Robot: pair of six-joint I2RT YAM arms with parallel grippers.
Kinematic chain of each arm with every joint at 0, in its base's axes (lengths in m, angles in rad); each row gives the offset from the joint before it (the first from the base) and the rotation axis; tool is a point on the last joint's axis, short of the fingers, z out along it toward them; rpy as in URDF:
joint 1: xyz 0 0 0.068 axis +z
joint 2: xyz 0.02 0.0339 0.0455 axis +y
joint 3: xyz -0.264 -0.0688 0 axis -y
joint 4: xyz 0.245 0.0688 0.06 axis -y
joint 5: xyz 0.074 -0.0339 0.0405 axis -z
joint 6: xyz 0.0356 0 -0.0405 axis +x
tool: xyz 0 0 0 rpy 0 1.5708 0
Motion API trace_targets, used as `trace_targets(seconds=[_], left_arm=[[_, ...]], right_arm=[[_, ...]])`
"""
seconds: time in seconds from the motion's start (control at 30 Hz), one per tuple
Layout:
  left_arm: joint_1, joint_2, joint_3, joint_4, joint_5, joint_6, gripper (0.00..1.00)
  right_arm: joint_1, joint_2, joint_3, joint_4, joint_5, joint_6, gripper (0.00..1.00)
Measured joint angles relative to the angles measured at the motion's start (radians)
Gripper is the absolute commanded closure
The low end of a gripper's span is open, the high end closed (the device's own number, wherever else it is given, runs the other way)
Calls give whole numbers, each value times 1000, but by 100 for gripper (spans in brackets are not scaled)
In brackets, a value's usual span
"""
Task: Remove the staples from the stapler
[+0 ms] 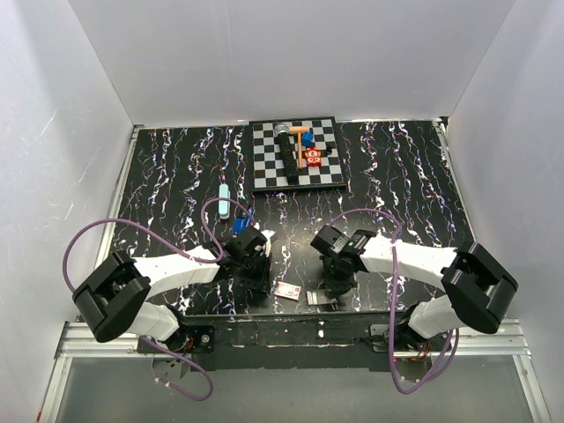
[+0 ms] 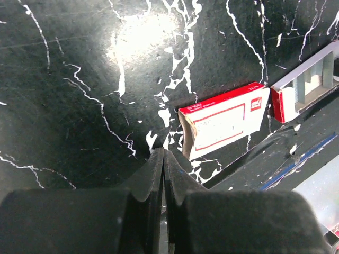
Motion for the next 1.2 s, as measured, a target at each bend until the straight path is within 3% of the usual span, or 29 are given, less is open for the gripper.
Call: trace_targets(seconds=[1.2], left_arm=[[-68,44,0,94,29,-51,100]], right_arm=[[7,114,86,32,-18,3,99]])
